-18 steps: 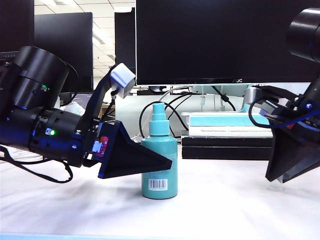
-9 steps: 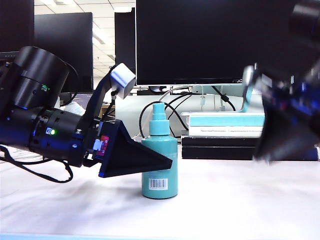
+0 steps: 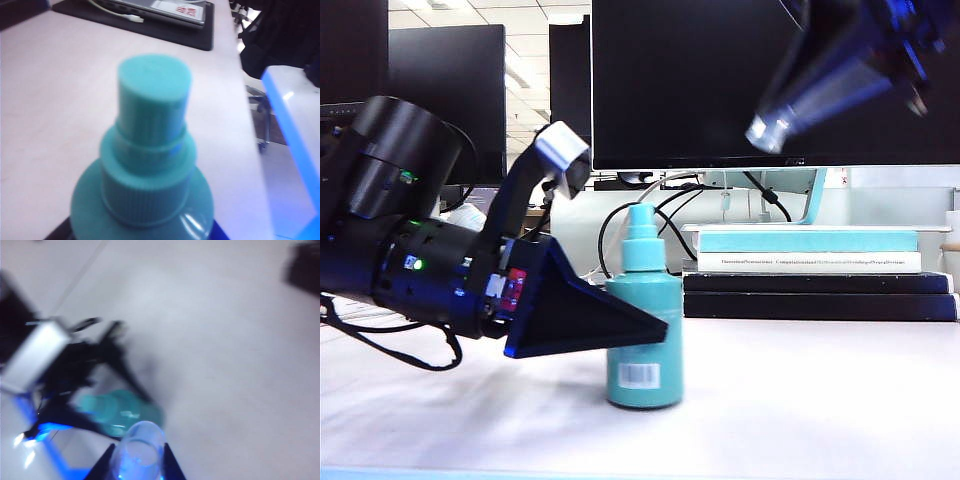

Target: Pick up the sprayer with the left hand, pick up its lid with the right hand then put the lid on the sprayer.

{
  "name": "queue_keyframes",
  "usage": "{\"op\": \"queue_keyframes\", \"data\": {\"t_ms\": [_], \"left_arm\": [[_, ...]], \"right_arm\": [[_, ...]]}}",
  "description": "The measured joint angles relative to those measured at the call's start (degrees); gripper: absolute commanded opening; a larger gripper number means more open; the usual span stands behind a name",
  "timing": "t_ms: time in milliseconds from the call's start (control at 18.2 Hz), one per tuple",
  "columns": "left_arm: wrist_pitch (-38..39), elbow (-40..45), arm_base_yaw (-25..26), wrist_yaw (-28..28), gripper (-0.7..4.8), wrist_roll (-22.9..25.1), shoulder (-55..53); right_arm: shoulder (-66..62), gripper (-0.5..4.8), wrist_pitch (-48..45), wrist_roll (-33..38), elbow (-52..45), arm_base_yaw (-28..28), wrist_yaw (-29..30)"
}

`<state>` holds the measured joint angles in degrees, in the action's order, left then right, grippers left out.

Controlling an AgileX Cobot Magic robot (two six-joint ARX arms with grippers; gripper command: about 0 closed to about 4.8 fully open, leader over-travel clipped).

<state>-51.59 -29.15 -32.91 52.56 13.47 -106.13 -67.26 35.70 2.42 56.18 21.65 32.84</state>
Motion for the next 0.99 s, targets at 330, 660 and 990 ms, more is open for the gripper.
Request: {"op": "queue_keyframes", "data": {"t_ms": [330,660,990], "left_arm": [[-0.50,-0.31,-2.91,-1.77,2.78,2.56,-0.96],[-0.35,-0.66,-2.91,-2.43,2.79,2.58,-1.18],[0.24,-1.11,-2.97,-2.56,2.79,2.56,-1.20]], "right_arm": [[-1.49,0.85,3.58,-0.85,1.77,5.60,-0.28],[-1.81,0.85,6.25,-2.34,1.75,10.84,-6.19],[-2.75,0.84,6.71,-2.49,3.56,14.16,-10.80]]}}
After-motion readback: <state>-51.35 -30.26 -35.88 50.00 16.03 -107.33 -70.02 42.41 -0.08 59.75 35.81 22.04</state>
